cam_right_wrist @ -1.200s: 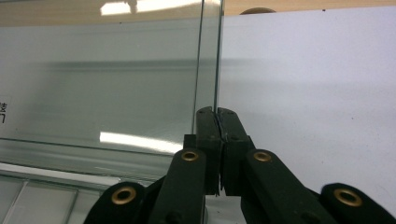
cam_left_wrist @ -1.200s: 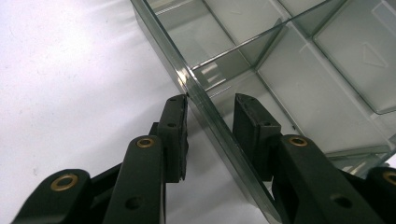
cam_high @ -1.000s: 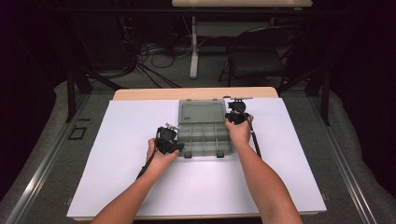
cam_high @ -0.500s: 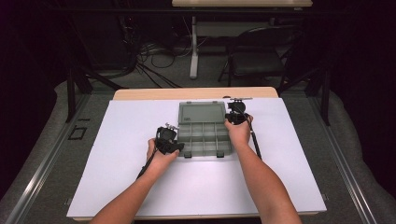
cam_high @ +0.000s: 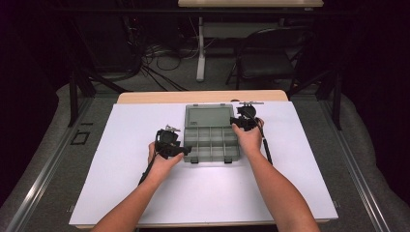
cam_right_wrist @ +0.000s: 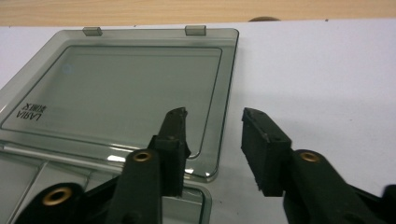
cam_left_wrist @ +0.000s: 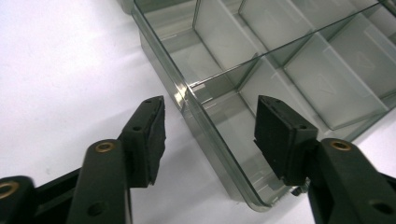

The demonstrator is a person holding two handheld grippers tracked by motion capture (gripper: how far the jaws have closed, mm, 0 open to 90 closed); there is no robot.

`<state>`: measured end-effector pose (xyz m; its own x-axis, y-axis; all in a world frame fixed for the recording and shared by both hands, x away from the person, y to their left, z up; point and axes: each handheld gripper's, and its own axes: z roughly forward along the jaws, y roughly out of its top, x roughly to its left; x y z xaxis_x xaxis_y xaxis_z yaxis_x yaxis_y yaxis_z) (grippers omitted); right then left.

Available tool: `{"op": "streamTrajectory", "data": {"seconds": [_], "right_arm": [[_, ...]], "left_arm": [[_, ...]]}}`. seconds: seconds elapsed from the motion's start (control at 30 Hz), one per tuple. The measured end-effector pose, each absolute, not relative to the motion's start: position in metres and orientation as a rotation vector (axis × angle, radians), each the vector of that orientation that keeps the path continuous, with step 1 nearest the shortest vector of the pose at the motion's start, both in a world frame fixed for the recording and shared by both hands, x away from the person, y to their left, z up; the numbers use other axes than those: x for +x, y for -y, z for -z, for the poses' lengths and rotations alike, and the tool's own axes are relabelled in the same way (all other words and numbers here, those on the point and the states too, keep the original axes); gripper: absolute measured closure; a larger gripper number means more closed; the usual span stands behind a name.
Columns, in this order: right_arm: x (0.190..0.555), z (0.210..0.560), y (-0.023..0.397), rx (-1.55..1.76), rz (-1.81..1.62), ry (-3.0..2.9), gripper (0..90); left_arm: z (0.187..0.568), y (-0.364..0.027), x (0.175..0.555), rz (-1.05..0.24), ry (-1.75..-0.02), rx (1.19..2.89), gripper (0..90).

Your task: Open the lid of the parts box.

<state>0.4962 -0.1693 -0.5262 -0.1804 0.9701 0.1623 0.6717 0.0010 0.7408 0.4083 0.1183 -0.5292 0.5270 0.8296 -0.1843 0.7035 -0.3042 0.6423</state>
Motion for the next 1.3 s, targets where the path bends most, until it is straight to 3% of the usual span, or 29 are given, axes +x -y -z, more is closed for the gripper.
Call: {"op": "streamTrajectory", "data": {"seconds": [0.3, 0.7, 0.77, 0.8, 0.9, 1.3], "right_arm": [[0.472, 0.513, 0.173, 1.552, -1.053, -1.932, 48.1], [0.445, 0.500, 0.182, 1.410, -1.142, -1.966, 46.8], [0.445, 0.500, 0.182, 1.410, -1.142, -1.966, 46.8], [0.417, 0.487, 0.189, 1.293, -1.187, -1.986, 46.8], [0.395, 0.478, 0.191, 1.214, -1.234, -1.993, 34.5], [0.332, 0.468, 0.213, 1.076, -1.299, -1.999, 19.9]], "left_arm": [[0.521, -0.128, 0.404, -0.228, -1.212, 2.055, 40.1], [0.513, -0.138, 0.399, -0.219, -1.211, 2.039, 40.0], [0.503, -0.152, 0.392, -0.235, -1.151, 1.957, 40.1], [0.503, -0.152, 0.392, -0.235, -1.151, 1.957, 40.1], [0.488, -0.162, 0.381, -0.261, -1.083, 1.915, 38.1], [0.470, -0.199, 0.340, -0.271, -1.018, 1.874, 25.5]]}}
